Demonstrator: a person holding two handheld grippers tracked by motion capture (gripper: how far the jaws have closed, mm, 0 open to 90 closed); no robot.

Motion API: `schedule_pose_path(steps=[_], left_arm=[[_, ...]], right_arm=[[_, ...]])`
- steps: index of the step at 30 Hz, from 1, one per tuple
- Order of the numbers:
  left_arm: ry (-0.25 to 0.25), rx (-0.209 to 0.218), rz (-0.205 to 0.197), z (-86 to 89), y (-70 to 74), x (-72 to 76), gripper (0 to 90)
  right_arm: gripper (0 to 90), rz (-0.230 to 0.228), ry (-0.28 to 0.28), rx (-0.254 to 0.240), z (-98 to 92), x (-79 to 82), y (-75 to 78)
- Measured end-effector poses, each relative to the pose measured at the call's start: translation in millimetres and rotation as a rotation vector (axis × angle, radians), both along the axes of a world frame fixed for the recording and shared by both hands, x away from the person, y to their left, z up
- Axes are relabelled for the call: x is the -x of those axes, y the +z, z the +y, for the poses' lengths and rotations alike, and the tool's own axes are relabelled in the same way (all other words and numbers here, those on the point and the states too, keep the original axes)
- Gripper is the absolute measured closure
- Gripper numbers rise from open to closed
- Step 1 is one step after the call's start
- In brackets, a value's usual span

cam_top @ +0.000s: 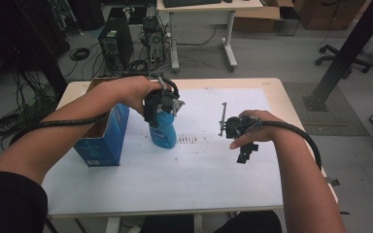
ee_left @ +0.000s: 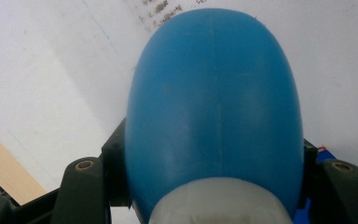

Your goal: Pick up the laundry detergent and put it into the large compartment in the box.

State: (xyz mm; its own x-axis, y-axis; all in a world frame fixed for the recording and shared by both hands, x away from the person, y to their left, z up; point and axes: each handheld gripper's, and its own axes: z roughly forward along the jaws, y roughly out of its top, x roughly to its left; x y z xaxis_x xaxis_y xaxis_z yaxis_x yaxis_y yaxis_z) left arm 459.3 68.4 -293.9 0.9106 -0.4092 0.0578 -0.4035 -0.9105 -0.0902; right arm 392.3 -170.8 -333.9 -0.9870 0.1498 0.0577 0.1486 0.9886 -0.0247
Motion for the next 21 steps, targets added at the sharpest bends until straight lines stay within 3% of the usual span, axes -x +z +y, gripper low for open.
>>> schedule_pose_path(steps=[7,16,17,18,19,21], left_arm=[[0.028,-0.013,0.014,0.9,3.3,1.4,38.6],[0.053,0.009,0.010,0.3,27.1,8.1,38.6],[0.083,0.014,0.012,-0.4,33.4,9.5,38.6],[0.143,0.014,0.012,-1.6,37.6,9.5,38.6],[0.143,0.014,0.012,-1.6,37.6,9.5,38.6],[0.228,0.018,-0.005,-2.4,45.0,12.0,38.6]], right_arm=[[5.6,-0.007,0.000,0.001,-1.0,1.5,2.6],[5.6,-0.016,0.003,-0.004,-2.0,2.2,3.4],[5.6,-0.018,0.004,-0.005,-1.6,2.1,4.1],[5.6,-0.019,0.001,-0.003,-1.4,2.4,4.5],[5.6,-0.022,0.007,-0.006,-1.2,2.1,4.7],[5.6,-0.021,0.005,-0.004,-1.1,2.4,5.1]])
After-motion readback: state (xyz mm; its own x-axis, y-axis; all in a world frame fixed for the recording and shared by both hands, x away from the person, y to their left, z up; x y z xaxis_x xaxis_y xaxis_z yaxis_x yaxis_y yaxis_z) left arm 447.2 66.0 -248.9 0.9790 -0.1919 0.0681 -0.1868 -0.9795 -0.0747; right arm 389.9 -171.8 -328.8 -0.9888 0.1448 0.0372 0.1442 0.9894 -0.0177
